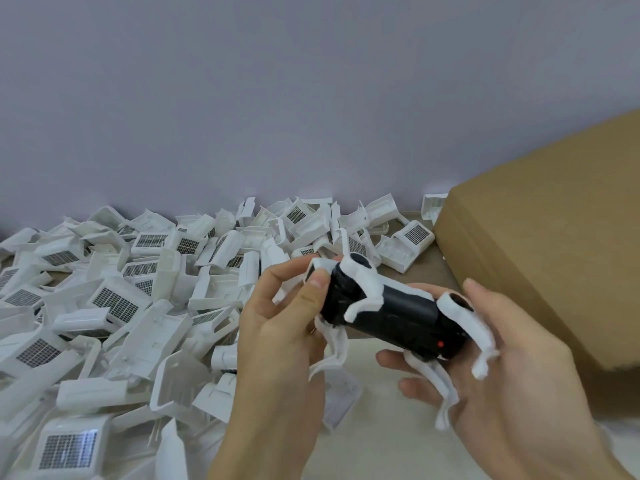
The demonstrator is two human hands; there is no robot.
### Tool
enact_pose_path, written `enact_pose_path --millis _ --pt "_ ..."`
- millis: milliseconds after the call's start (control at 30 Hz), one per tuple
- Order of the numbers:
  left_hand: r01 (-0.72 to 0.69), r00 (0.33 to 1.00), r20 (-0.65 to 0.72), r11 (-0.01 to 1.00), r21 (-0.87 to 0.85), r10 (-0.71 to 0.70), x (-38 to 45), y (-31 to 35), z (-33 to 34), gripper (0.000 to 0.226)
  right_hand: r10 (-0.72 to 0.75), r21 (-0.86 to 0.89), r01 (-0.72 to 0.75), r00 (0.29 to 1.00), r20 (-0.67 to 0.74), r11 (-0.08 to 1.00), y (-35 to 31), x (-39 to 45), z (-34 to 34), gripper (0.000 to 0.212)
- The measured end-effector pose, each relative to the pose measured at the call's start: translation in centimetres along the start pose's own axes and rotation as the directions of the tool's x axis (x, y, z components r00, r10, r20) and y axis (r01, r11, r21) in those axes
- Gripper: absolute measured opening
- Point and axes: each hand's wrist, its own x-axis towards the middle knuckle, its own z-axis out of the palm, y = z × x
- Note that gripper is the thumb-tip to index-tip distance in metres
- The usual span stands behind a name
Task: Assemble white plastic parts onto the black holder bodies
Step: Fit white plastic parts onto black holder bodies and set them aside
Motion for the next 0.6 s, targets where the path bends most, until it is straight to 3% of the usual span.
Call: enact_pose_path --millis 167,500,600 --pt "-0.012 1.000 0.006 0.998 -0.068 0.012 -0.1 0.2 -0.1 0.021 -0.012 0.138 0.010 1.000 0.013 0.990 -0.8 -0.3 0.7 0.061" --pt "-0.063 0.995 -0.076 0.996 -0.061 0.058 0.3 -0.5 -0.1 0.022 -0.054 0.215 0.034 0.995 0.087 0.976 -1.4 -1.2 1.6 0.036" --pt "-0.069 0.990 -0.129 0.993 -0.098 0.056 0.6 -0.6 -0.2 0.018 -0.023 0.095 0.004 0.980 0.199 0.995 -1.8 0.2 1.1 0.019"
